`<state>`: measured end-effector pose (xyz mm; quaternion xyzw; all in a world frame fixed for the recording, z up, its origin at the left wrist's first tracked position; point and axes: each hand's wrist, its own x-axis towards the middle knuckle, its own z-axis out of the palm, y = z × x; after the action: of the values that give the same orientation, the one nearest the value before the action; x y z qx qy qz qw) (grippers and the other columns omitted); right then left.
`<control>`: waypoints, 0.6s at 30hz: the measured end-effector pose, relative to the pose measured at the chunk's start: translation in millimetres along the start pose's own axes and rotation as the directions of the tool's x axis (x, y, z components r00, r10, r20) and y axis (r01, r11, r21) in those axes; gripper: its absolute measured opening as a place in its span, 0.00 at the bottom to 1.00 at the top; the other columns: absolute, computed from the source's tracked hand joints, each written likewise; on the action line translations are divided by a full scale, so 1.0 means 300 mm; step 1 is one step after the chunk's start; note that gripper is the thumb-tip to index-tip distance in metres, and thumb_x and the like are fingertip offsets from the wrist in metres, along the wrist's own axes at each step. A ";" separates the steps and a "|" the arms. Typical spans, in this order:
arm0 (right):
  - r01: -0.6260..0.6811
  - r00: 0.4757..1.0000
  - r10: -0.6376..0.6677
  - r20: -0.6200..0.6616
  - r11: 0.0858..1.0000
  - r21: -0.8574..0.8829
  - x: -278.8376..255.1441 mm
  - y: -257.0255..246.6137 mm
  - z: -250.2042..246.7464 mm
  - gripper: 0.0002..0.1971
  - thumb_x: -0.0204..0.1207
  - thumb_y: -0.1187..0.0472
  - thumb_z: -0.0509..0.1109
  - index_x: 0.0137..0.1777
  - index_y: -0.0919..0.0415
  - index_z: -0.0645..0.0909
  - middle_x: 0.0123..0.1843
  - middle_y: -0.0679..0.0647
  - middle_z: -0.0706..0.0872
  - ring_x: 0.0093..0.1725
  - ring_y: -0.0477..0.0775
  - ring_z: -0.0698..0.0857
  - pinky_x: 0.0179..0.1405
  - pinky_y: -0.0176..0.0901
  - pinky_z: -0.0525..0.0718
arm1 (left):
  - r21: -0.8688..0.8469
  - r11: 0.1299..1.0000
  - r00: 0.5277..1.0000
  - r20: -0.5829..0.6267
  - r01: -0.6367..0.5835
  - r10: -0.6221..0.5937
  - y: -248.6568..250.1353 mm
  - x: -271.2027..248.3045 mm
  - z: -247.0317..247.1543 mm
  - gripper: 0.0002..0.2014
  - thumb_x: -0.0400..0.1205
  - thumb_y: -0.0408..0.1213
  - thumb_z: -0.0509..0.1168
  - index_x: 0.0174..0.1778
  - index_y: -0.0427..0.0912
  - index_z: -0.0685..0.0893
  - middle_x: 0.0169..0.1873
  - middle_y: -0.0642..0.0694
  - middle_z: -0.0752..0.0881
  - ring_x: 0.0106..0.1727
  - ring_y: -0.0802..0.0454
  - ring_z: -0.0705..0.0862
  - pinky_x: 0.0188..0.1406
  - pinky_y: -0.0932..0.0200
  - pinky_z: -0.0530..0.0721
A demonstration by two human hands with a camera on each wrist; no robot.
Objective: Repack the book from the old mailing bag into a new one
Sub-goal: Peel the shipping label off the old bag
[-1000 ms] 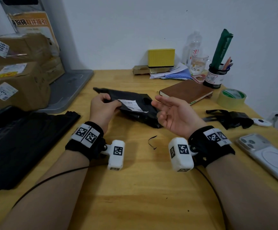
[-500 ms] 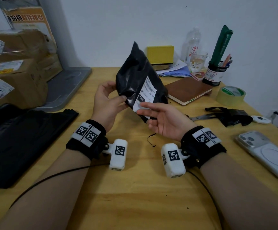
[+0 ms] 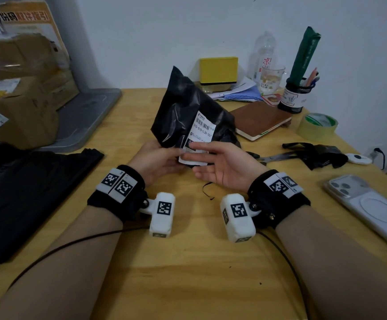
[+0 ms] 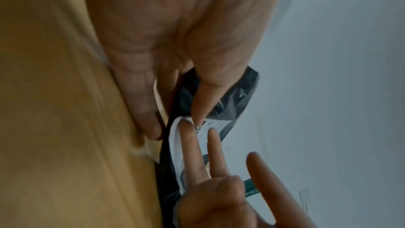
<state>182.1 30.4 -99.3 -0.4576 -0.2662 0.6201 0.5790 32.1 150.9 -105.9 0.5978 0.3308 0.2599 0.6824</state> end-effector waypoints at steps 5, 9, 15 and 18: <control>0.219 0.971 -0.219 -0.093 0.976 -0.018 -0.004 -0.024 0.007 0.14 0.86 0.65 0.66 0.69 0.67 0.81 0.61 0.65 0.92 0.38 0.60 0.91 0.39 0.48 0.91 | 0.084 0.996 0.999 -0.042 0.028 -0.025 0.007 -0.003 -0.007 0.12 0.85 0.30 0.66 0.65 0.34 0.83 0.55 0.35 0.90 0.46 0.46 0.90 0.41 0.58 0.90; 0.390 0.906 -0.395 -0.151 0.919 -0.066 0.007 -0.063 0.034 0.08 0.86 0.70 0.65 0.58 0.68 0.85 0.45 0.65 0.93 0.34 0.61 0.90 0.38 0.50 0.92 | 0.032 0.999 0.998 -0.057 0.016 -0.014 0.008 -0.006 -0.014 0.13 0.85 0.34 0.68 0.65 0.39 0.83 0.54 0.38 0.92 0.49 0.45 0.92 0.38 0.57 0.89; 0.264 0.932 -0.300 -0.203 0.946 -0.186 0.065 -0.024 0.049 0.06 0.84 0.67 0.70 0.56 0.69 0.87 0.46 0.64 0.92 0.37 0.59 0.90 0.44 0.51 0.93 | -0.032 0.999 0.991 -0.126 -0.041 0.037 0.005 -0.001 -0.011 0.02 0.82 0.36 0.71 0.45 0.43 0.85 0.39 0.46 0.91 0.38 0.53 0.90 0.31 0.63 0.85; 0.248 0.939 -0.286 -0.193 0.948 -0.197 0.073 -0.005 0.039 0.07 0.84 0.66 0.72 0.57 0.69 0.87 0.45 0.62 0.93 0.38 0.58 0.90 0.43 0.48 0.92 | -0.064 0.997 0.989 -0.145 -0.044 0.034 -0.010 0.012 -0.021 0.10 0.82 0.37 0.72 0.35 0.46 0.81 0.34 0.49 0.88 0.37 0.54 0.88 0.31 0.64 0.82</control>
<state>174.6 54.1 -98.6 -0.5304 -0.3125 0.4562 0.6426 29.5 157.2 -109.8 0.5606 0.3585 0.3267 0.6712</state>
